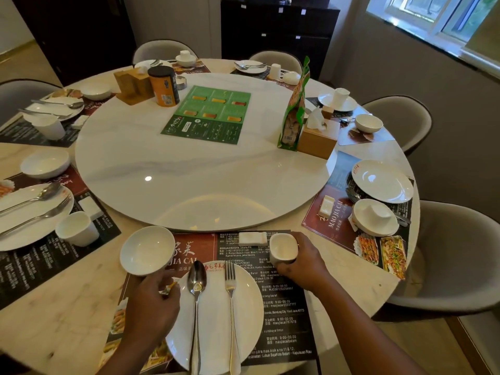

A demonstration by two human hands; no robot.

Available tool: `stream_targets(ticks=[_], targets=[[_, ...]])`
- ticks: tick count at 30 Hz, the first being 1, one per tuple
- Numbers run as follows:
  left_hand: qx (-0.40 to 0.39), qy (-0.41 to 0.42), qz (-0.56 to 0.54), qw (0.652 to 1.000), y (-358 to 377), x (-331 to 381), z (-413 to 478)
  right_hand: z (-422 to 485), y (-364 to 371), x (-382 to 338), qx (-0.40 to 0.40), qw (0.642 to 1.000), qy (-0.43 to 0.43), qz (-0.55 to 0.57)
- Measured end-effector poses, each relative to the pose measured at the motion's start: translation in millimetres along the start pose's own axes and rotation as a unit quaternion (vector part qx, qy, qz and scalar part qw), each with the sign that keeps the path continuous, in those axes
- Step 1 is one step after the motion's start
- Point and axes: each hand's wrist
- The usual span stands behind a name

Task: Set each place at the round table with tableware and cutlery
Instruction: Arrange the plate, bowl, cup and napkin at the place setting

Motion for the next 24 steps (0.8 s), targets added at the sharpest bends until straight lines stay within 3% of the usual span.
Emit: stream_targets(ticks=[10, 14, 19, 24], targets=[[-0.010, -0.052, 0.040, 0.998, -11.3, -12.8, -10.7, -11.6, -2.7, -7.3, -0.006, 0.999, 0.008, -0.037], [-0.032, -0.069, 0.053, 0.996, -16.9, -20.2, -17.1, -45.0, -3.8, -7.6, 0.071, 0.993, 0.067, -0.071], [-0.085, -0.038, 0.049, 0.994, -22.8, -15.1, -24.8, -95.3, 28.2, -4.4, -0.069, 0.991, 0.096, -0.059], [-0.097, -0.027, 0.071, 0.992, -21.6, -17.8, -23.2, -110.5, 52.9, -5.4, -0.058, 0.995, 0.051, -0.059]])
Point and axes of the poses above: each hand's wrist, its own z-axis towards the middle knuckle, its own y-axis out of the palm, x = y × z, and after that the axes turned 7 degrees about z, right-handed
